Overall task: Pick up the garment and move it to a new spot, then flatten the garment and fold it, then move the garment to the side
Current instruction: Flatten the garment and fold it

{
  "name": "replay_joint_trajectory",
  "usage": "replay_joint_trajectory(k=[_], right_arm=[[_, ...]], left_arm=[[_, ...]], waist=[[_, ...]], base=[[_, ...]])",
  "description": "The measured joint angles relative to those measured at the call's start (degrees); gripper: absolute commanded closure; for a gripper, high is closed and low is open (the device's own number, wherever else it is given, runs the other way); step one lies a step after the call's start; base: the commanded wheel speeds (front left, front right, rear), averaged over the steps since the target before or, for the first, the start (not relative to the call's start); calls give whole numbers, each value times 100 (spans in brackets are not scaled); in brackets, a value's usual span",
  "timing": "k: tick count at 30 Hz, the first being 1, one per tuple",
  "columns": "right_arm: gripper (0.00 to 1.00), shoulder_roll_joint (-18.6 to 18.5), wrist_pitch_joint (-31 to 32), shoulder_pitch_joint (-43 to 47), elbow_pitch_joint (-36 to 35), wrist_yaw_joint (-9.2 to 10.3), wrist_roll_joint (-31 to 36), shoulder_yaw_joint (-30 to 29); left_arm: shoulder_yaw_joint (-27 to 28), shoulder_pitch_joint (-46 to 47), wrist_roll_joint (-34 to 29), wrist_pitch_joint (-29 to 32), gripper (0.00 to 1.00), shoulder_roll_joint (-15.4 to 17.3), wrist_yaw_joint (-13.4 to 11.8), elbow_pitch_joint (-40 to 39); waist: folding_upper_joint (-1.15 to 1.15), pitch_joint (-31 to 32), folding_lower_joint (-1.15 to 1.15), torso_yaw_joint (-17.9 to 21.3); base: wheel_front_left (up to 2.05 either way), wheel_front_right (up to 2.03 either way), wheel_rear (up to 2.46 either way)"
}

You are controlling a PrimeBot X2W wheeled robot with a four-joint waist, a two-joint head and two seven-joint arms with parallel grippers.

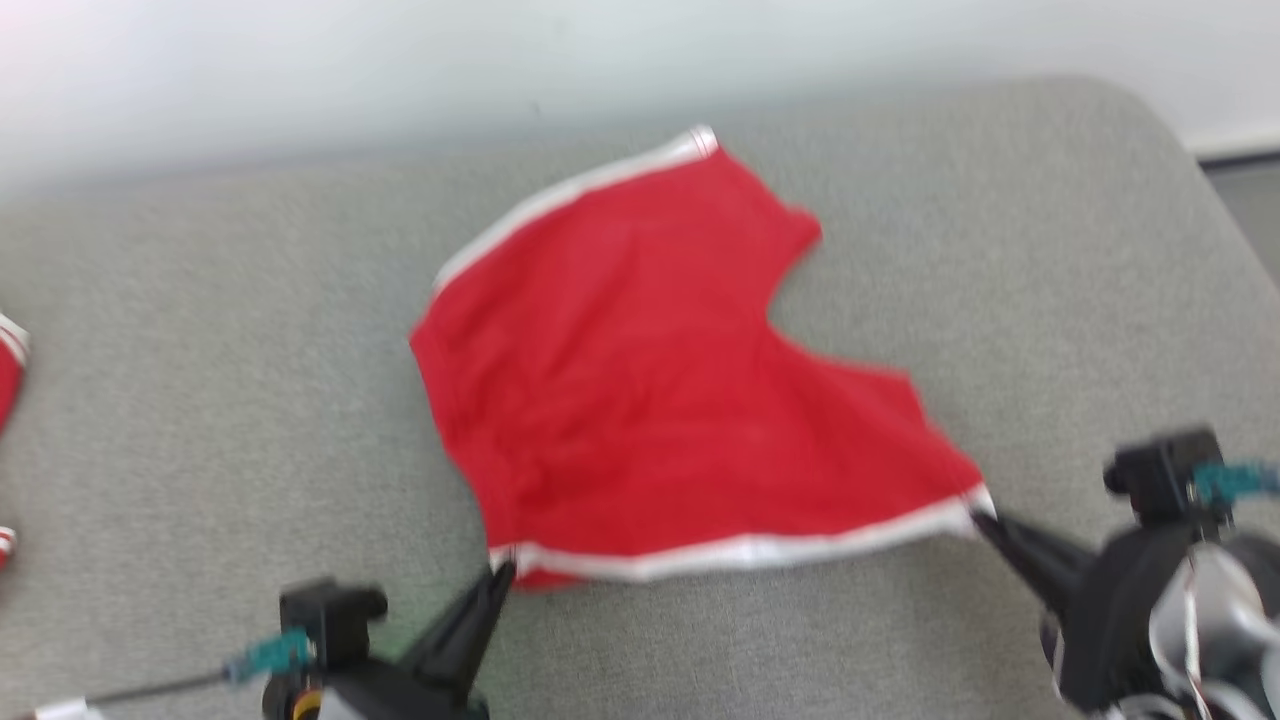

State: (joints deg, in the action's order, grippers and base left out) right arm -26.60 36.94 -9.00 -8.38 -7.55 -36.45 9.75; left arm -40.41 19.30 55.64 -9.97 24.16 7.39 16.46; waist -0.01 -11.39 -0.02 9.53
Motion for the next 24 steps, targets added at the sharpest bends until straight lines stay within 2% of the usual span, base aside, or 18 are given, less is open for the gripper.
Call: replay_joint_trajectory(k=[5, 15, 19, 24], right_arm=[[100, -194, 463, 876, -406, 0, -248, -157], [100, -171, 1077, 2099, -838, 0, -975, -523], [100, -158, 1158, 2212, -1023, 0, -1053, -782], [100, -215, 800, 1610, -1143, 0, -1060, -887]], left_arm=[[-158, -533, 78, 103, 100, 85, -43, -96], [-357, -1190, 223, 479, 100, 361, -349, -530], [-281, -1234, 343, 500, 100, 415, -435, -758], [-92, -1030, 342, 389, 100, 367, -594, -964]], waist=[[0, 391, 0, -72], [1, 737, 1, -236], [1, 711, 1, -305], [1, 592, 2, -416]], base=[[0, 0, 0], [0, 0, 0], [0, 0, 0], [0, 0, 0]])
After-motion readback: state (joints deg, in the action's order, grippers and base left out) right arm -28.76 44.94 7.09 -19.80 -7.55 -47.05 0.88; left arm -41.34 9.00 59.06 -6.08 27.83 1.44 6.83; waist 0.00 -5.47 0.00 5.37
